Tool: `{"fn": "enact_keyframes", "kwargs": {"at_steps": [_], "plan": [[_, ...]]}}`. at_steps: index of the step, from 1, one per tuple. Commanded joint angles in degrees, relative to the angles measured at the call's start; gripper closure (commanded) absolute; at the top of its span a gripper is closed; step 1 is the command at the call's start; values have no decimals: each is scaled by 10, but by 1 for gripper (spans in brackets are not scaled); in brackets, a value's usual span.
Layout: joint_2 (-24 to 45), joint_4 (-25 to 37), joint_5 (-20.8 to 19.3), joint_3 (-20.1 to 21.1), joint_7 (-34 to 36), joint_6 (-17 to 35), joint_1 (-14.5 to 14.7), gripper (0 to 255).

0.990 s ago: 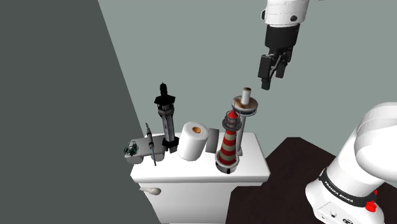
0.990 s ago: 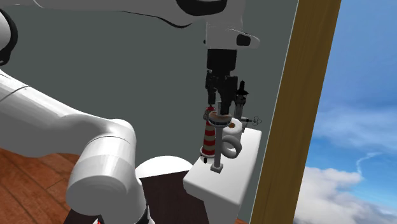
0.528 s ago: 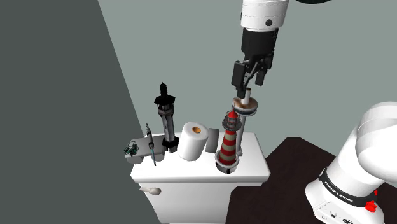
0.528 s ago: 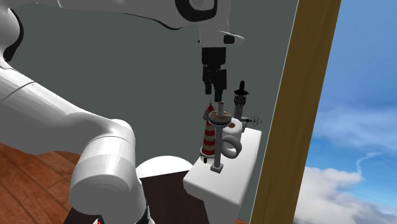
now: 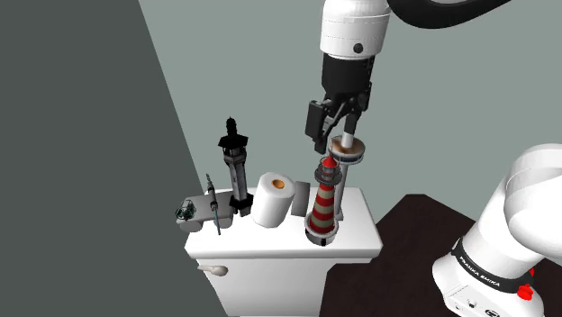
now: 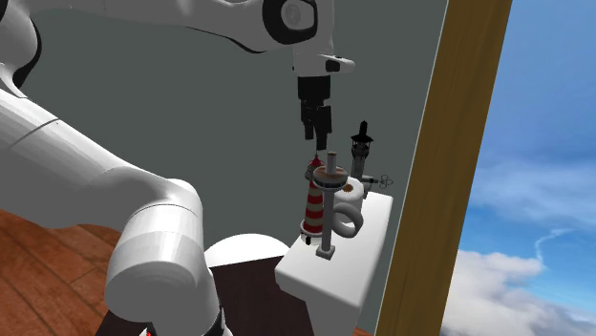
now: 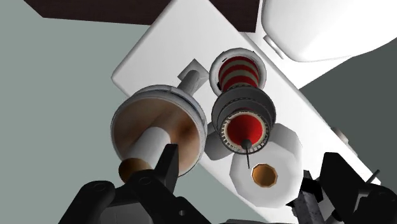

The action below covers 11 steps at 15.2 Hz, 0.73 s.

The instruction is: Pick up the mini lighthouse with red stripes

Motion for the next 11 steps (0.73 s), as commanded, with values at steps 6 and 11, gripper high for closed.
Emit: {"fn": "enact_keyframes", "kwargs": {"at_steps": [6, 11], "plan": [[0, -37, 6, 8, 1, 38, 3, 255], [1, -36, 6, 9, 2, 38, 3, 255]]}}
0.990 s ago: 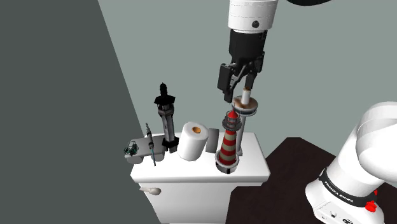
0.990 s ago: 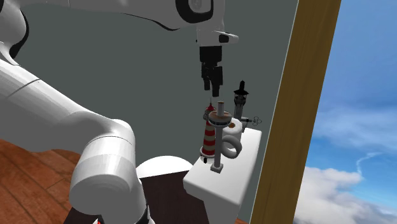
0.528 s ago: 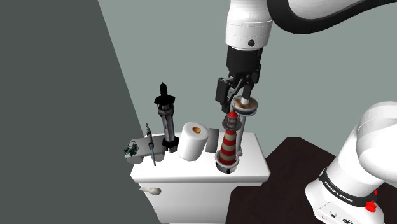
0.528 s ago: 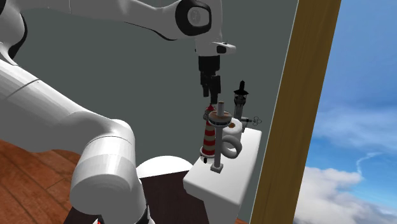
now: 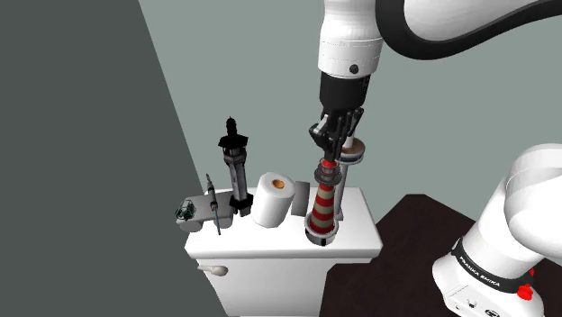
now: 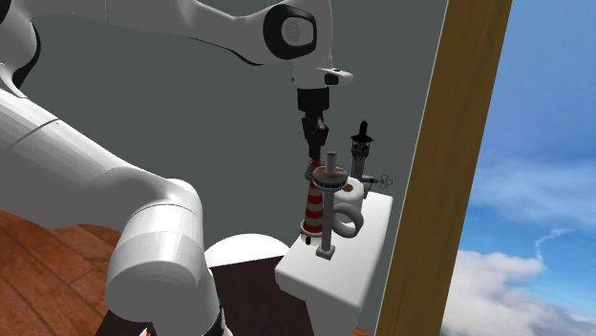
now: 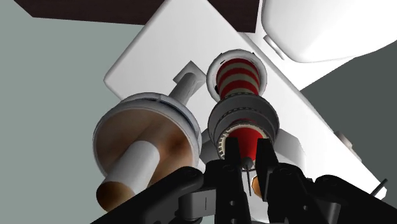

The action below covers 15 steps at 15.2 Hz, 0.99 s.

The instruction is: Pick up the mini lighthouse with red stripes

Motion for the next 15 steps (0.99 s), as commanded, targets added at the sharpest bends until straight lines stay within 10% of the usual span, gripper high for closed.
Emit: {"fn": "enact_keyframes", "kwargs": {"at_steps": [1, 15], "plan": [[0, -1, 0, 0, 0, 0, 0, 255], [7, 89, -13, -15, 0, -83, -7, 255]]}}
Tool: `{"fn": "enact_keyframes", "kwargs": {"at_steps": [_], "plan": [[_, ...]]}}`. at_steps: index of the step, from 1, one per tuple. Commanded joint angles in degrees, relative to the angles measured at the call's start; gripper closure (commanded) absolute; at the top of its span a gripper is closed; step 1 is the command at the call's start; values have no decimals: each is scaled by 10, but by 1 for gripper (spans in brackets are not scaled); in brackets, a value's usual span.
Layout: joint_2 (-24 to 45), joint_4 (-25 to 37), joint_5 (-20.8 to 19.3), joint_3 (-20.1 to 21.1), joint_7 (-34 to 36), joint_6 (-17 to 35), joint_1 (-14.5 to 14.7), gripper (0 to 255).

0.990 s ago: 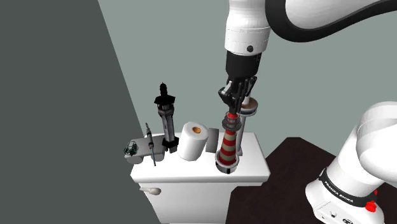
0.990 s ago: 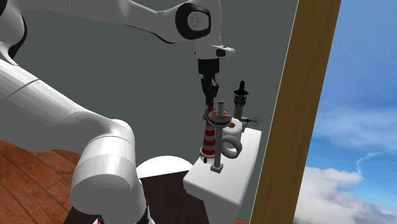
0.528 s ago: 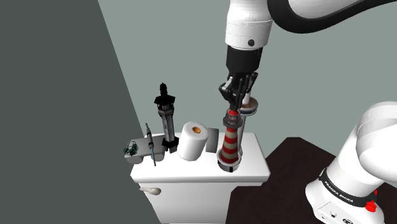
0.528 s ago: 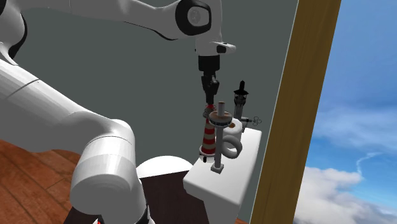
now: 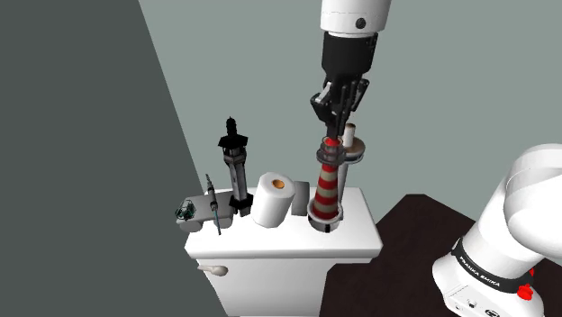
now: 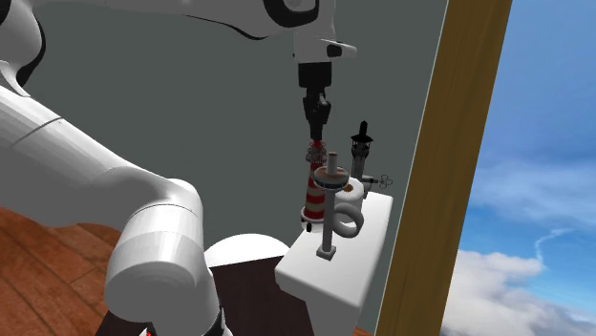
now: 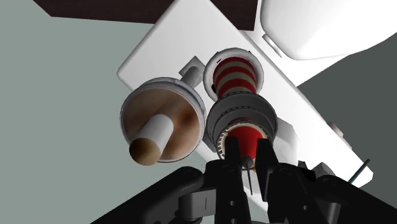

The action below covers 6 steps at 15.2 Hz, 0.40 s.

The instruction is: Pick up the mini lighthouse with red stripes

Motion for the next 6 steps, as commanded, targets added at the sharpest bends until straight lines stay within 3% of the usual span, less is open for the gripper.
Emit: {"fn": "enact_keyframes", "kwargs": {"at_steps": [1, 6], "plan": [[2, 17, -2, -2, 1, -15, -1, 255], [7, 44, -5, -5, 2, -38, -3, 255]]}}
